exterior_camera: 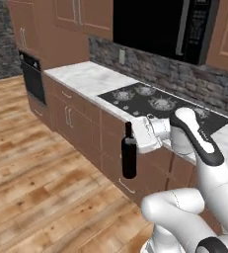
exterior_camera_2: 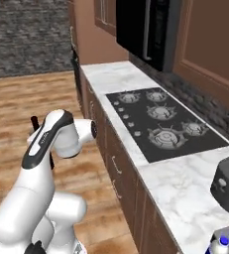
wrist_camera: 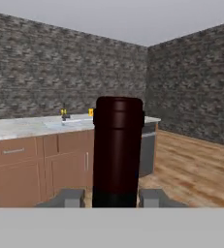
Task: Place the drinks on the dining counter in a tight cluster.
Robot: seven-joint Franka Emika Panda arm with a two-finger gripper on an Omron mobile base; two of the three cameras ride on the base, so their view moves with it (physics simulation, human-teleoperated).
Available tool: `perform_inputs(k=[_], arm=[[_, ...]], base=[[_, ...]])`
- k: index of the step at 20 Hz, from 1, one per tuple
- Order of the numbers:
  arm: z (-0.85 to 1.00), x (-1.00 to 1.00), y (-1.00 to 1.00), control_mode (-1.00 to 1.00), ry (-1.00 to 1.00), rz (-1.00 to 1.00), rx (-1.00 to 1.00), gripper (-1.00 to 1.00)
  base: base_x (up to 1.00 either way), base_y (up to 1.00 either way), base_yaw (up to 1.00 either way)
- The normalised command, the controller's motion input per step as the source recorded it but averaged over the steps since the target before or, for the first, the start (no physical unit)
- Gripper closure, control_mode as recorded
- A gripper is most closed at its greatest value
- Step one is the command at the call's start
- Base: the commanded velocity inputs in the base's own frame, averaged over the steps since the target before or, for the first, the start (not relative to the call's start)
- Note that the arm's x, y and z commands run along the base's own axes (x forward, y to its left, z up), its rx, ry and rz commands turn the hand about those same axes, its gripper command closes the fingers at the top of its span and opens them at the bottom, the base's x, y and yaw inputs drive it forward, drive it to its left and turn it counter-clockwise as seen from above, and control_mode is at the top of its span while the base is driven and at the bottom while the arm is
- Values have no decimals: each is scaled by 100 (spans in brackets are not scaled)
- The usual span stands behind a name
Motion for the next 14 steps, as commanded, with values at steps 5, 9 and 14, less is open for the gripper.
perform_inputs(k=[5, 9, 14], arm=[[0, 0, 0, 100, 0, 0, 0, 100], [0, 0, 0, 100, 0, 0, 0, 100], [0, 0, 0, 100, 0, 0, 0, 100]], base=[[0, 0, 100], [0, 0, 100], [2, 0, 98]])
